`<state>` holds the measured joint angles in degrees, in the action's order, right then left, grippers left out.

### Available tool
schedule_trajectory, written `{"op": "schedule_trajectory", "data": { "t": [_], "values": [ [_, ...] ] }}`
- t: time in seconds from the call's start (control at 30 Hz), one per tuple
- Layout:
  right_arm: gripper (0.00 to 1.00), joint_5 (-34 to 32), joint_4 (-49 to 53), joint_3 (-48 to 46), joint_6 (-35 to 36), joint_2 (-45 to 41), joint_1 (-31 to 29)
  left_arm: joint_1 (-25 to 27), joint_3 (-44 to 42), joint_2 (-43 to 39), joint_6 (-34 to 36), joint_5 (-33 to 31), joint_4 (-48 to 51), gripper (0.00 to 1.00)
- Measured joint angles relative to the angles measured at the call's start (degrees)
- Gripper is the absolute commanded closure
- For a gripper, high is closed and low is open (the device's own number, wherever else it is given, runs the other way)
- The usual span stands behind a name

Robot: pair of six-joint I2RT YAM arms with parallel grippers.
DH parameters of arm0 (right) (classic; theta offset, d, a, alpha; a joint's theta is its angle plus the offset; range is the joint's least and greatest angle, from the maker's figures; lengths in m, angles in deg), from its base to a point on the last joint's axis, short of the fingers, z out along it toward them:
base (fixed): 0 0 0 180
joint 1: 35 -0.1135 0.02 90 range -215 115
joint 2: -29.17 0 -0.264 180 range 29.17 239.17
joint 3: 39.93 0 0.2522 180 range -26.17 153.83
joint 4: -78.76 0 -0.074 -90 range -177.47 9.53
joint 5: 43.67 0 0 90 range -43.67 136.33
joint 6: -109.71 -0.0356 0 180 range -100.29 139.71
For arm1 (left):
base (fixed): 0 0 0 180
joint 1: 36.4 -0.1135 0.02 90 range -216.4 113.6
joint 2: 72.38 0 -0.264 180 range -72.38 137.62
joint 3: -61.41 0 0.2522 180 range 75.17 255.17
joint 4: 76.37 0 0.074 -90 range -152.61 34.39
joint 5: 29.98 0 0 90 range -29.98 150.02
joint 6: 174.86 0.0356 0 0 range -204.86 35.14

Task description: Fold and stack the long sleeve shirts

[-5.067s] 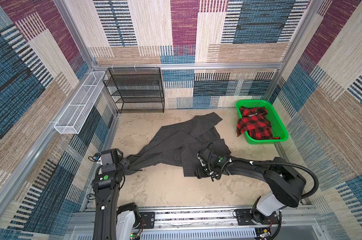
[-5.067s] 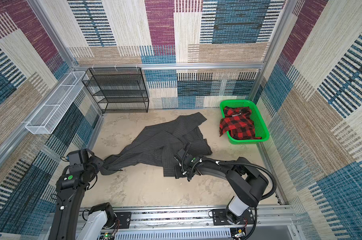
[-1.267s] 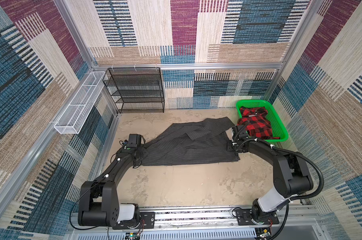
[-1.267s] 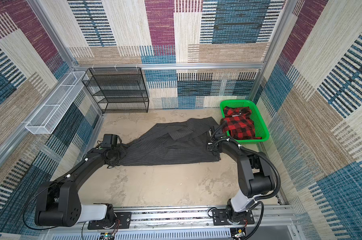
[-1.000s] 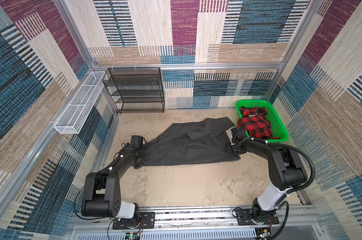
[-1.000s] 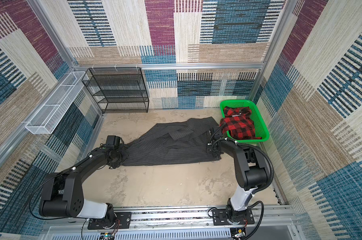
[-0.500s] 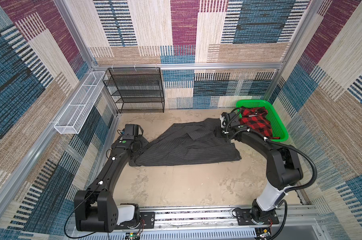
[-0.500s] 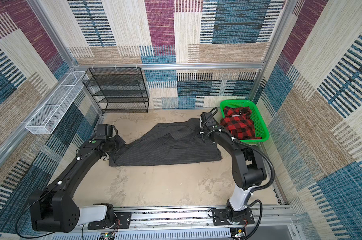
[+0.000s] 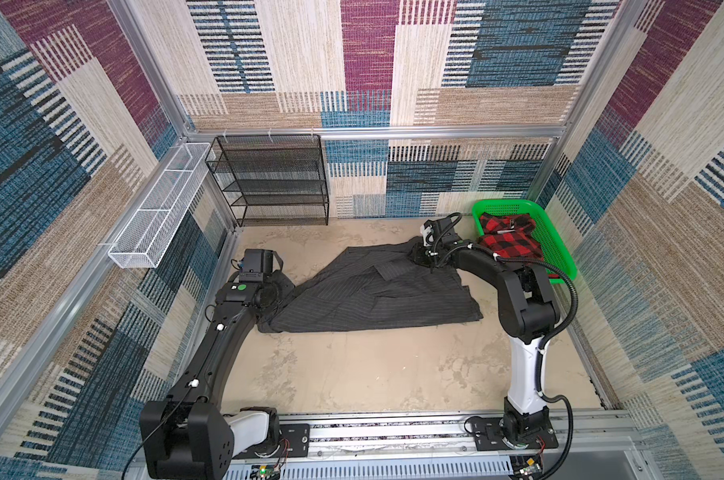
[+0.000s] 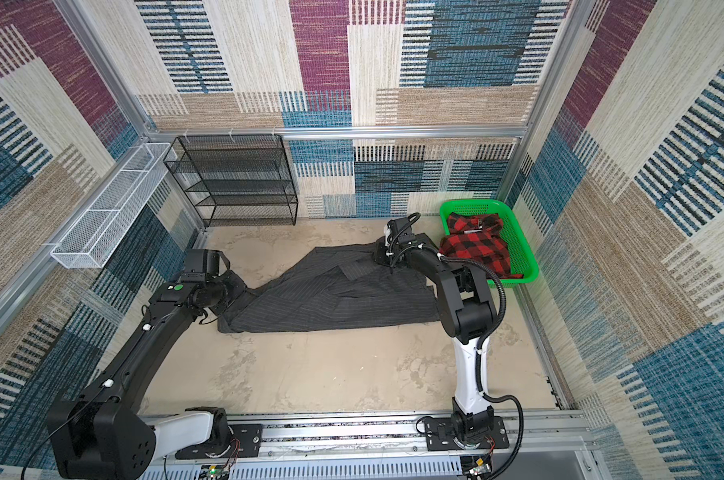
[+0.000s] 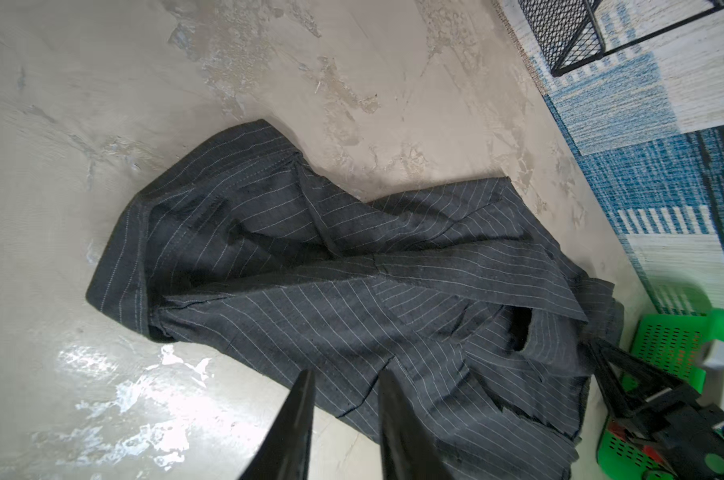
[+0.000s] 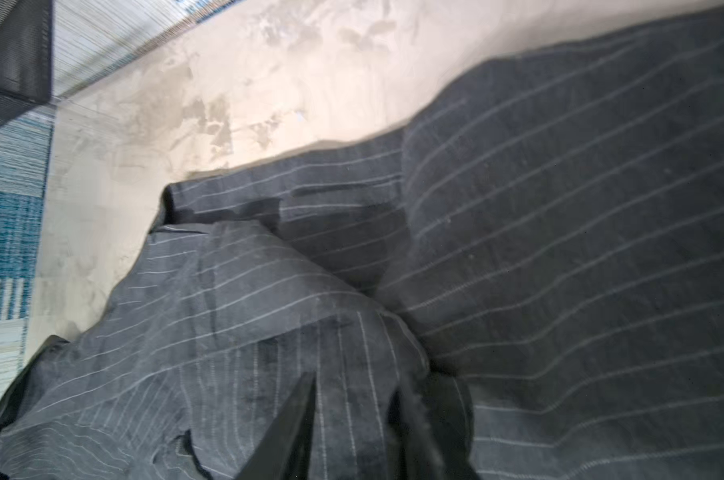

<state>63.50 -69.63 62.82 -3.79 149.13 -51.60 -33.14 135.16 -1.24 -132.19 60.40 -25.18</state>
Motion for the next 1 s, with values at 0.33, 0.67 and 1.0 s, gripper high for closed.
{"op": "schedule_trajectory", "data": {
  "t": [0.33, 0.67, 1.0],
  "values": [
    [0.63, 0.2, 0.6, 2.0, 3.0, 0.1, -1.0, -0.2, -1.6, -0.3, -0.1, 0.2, -0.7, 0.71],
    [0.65, -8.3, 6.0, 10.1, 14.6, 3.9, -1.6, -0.7, -1.6, 0.0, -0.1, 0.2, -0.8, 0.71],
    [0.63, -12.8, 10.9, 11.5, 20.1, 5.7, -2.2, -1.2, -2.5, -0.1, -0.5, 0.3, -1.1, 0.72]
  ]
}}
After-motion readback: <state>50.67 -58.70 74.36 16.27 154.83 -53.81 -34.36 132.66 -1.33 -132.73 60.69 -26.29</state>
